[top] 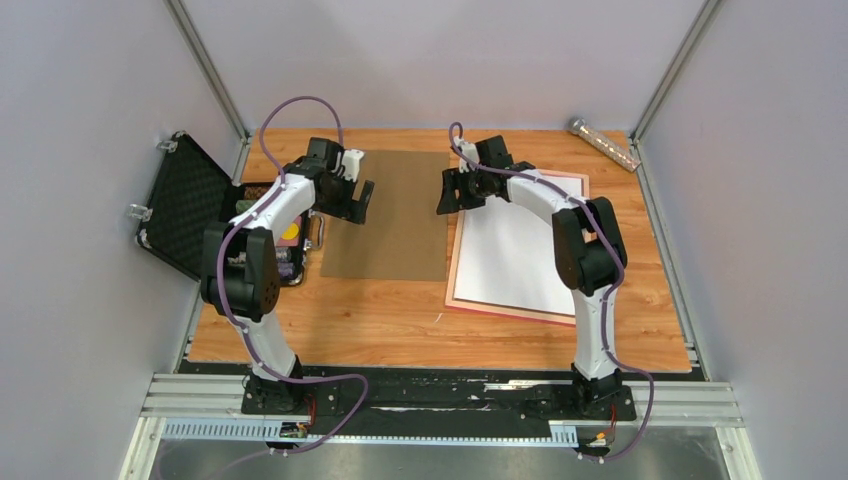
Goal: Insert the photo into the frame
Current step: Move the photo frame to the center of the board.
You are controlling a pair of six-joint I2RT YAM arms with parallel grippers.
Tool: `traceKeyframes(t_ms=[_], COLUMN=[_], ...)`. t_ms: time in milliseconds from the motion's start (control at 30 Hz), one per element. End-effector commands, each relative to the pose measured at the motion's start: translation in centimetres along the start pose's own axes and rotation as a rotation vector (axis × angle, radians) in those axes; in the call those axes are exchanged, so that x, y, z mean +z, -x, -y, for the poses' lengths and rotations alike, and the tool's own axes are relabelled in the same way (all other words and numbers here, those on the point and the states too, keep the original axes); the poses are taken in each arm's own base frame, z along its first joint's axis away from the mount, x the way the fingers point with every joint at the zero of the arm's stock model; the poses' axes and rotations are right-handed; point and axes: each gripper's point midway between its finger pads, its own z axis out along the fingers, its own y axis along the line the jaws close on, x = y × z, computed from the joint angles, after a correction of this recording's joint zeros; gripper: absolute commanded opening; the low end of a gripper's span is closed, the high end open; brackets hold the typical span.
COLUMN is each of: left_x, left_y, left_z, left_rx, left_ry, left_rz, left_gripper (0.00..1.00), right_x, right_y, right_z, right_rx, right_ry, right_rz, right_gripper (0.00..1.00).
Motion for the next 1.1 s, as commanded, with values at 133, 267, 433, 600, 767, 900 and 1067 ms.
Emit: traceKeyframes(t_ms=[133,267,433,600,767,900,1067], left_x=[-0.3,-0.2,-0.1,0.0,0.0,0.1,0.7], left_y=[2.0,2.0,2.0,1.9,1.7,1.6,1.5], left_z=[0.1,0.2,0.2,-0.5,-0.9,-1.3,-1.9], left_rx=[0.006,0.003,0.002,0.005,-0.001,0.0,-0.007], left_ry=[-0.022,-0.029,-0.025,0.007,0.021,0.035,0.049], left_rz=[0.061,0.061,0.062,0.053,0.045,0.042,0.018], left_gripper=[1.0,1.0,1.0,1.0,1.0,1.0,1.0], right_x=[1.0,1.3,1.4,1.4,1.1,0.4,-0.2], right_y=[-1.0,-2.3,-4.2,-6.1,-7.5,-8.2,-7.9], right_z=[-1.5,-1.7,-1.8,-1.1,0.2,0.6,0.8], right_rx=[0.034,0.036,0.034,0.027,0.017,0.01,0.005], right_ry=[0.016,0.011,-0.007,-0.053,-0.122,-0.152,-0.18], right_rz=[-0.038,-0.073,-0.117,-0.159,-0.193,-0.204,-0.195], right_gripper=[0.58,0.58,0.58,0.58,0.57,0.57,0.57])
